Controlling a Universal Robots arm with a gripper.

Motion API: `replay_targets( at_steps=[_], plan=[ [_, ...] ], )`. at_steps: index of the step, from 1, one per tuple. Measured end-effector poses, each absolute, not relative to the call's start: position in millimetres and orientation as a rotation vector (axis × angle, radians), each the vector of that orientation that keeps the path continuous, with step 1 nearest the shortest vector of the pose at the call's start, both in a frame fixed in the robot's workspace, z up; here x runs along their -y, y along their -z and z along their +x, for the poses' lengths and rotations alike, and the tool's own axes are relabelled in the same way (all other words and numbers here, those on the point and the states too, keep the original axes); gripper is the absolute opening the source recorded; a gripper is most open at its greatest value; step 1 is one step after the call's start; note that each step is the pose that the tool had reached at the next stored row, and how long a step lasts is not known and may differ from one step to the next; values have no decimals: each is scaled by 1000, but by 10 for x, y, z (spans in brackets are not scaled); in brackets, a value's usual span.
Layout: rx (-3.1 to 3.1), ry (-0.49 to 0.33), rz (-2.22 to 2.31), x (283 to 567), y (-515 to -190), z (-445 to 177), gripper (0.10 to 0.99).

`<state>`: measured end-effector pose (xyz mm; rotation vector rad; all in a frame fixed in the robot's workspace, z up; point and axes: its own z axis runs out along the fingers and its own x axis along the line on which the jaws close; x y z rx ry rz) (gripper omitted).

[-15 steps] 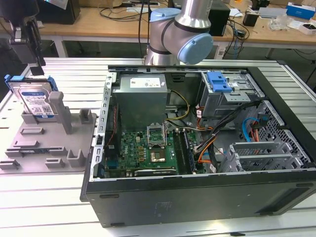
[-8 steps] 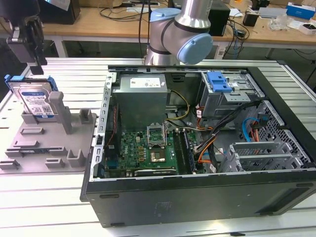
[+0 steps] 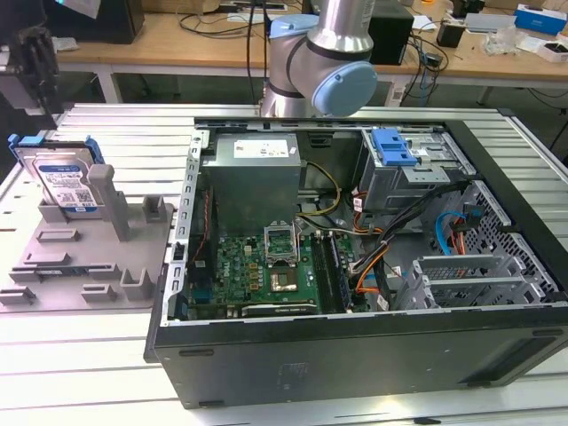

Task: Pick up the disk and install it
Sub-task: 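Pick up the disk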

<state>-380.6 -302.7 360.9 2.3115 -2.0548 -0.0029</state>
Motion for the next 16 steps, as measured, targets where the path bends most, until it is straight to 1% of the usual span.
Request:
replay_targets(
  at_steps=[2, 16],
  plan=[
    [2057, 3, 2310, 3026, -3583, -3902, 482],
    [2101, 4, 2270, 3055, -3502, -3977, 482]
  ],
)
